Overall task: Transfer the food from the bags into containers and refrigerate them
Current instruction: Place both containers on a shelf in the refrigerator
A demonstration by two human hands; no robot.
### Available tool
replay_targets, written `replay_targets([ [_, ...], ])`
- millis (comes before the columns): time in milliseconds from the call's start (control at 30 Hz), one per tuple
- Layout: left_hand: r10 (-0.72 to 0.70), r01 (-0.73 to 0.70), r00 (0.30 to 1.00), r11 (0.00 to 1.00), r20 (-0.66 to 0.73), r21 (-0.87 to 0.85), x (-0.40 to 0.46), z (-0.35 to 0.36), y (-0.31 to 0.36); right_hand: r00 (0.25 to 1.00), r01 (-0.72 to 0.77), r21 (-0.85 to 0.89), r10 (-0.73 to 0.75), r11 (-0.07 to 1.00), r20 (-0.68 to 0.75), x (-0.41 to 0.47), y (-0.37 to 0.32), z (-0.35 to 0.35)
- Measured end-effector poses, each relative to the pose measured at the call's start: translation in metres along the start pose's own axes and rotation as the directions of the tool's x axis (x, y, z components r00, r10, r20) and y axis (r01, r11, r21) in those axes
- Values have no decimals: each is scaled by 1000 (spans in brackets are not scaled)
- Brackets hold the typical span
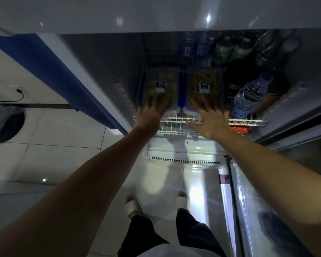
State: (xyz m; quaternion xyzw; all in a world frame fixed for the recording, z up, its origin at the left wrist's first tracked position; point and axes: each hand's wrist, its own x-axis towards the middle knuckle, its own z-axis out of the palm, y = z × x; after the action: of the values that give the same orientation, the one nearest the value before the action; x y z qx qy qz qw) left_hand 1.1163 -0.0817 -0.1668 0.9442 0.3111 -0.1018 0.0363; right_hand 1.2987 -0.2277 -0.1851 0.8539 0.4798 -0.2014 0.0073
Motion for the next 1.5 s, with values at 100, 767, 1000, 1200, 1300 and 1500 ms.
replay_targets([
  [100, -30, 30, 1000, 1000, 6, -2, -9, 11, 9, 1000, -1, -8, 1, 1000, -3, -5, 0, 3],
  [767, 361, -359, 932, 932, 22, -55, -77, -43, 92, 902, -208, 244, 282, 947, -326, -229, 32, -29],
  [1000, 771, -773, 635, 634, -46, -38, -103, -119, 199, 633, -392, 314, 502, 864, -590, -395, 12, -82],
  [1200, 915, -962, 269, 270, -301, -41, -166, -203, 308, 232, -722, 277, 600, 633, -766, -532, 24, -122],
  [1300, 933, -981, 182, 194, -310, 8, -195, -223, 359, 210, -856, 310, 827, 414, -522, -564, 37, -105],
  [1500, 981, -972, 128, 153, -145, 176, -231, -200, 391, 201, -881, 324, 891, 346, -406, -559, 9, -77],
])
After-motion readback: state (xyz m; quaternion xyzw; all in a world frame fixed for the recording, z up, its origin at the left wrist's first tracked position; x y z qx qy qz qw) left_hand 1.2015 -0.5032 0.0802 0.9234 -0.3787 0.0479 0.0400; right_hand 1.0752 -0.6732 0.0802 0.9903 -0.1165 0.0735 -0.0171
